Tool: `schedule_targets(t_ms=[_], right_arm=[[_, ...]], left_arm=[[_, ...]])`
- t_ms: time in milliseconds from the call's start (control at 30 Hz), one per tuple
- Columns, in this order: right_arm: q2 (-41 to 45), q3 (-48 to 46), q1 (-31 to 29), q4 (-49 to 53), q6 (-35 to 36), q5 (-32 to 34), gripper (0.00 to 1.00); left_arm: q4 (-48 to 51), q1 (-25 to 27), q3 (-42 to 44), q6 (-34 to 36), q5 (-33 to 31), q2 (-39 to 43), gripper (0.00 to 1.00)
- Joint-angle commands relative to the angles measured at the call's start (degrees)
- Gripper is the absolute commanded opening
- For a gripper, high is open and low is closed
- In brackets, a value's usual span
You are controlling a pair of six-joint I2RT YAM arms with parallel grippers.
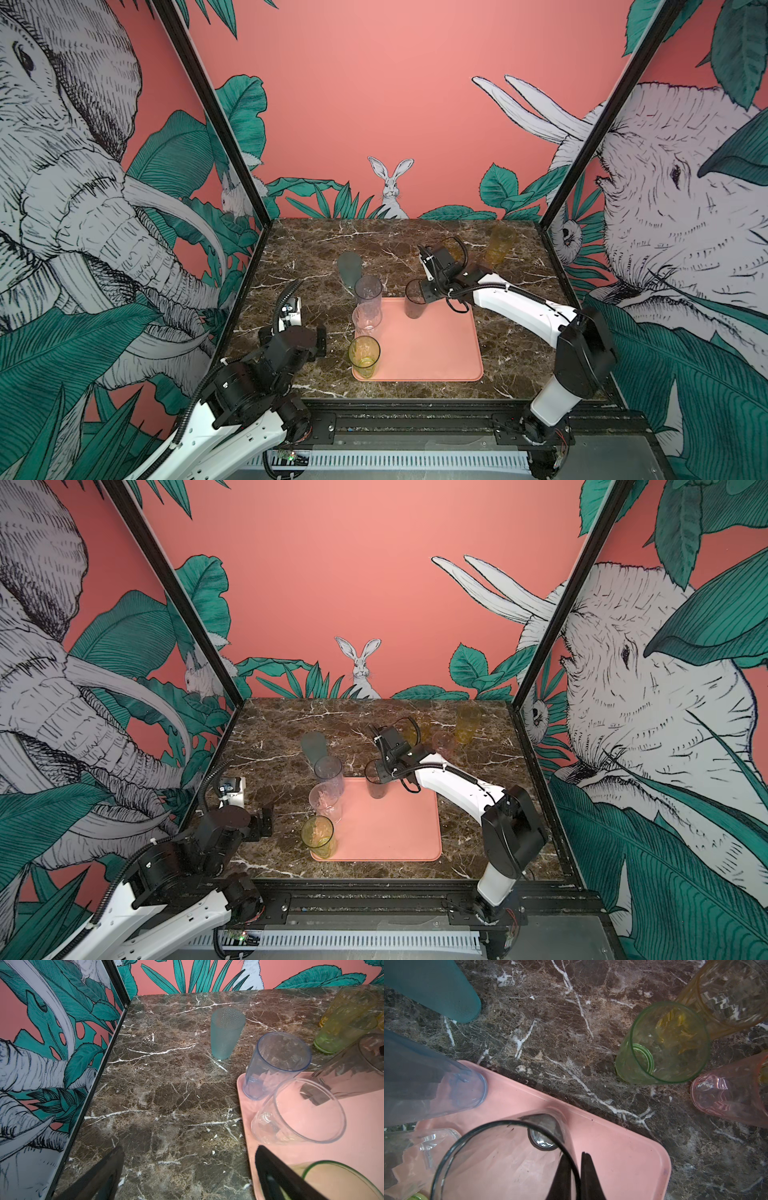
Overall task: Place the glasses into the tray
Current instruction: 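Lower the smoky grey glass onto the tray's far side with the right gripper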
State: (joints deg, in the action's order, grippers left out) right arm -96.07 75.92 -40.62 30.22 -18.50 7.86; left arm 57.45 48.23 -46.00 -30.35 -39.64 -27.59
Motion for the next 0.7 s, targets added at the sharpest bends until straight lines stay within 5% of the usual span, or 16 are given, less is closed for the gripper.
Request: schedule_targets(t_ms=[0, 167, 667], right_arm=[[-0.92, 1.08, 0.42, 0.88, 0.13, 1.48, 0.00], [-0.69, 0.96, 0.37, 0.88, 0.13, 1.11, 0.00], [0.05, 3.68, 0.31, 2.63, -1.10, 0.59, 0.42]], left_arm=[[-0.32, -0.14, 0.57, -0.07, -0.36, -0.35, 0.99], [-0.32, -0.15, 0.64, -0.15, -0.18, -0.18, 0.99], [-0.27, -0.15, 0.70, -0.50, -0.12, -0.17, 0.99]])
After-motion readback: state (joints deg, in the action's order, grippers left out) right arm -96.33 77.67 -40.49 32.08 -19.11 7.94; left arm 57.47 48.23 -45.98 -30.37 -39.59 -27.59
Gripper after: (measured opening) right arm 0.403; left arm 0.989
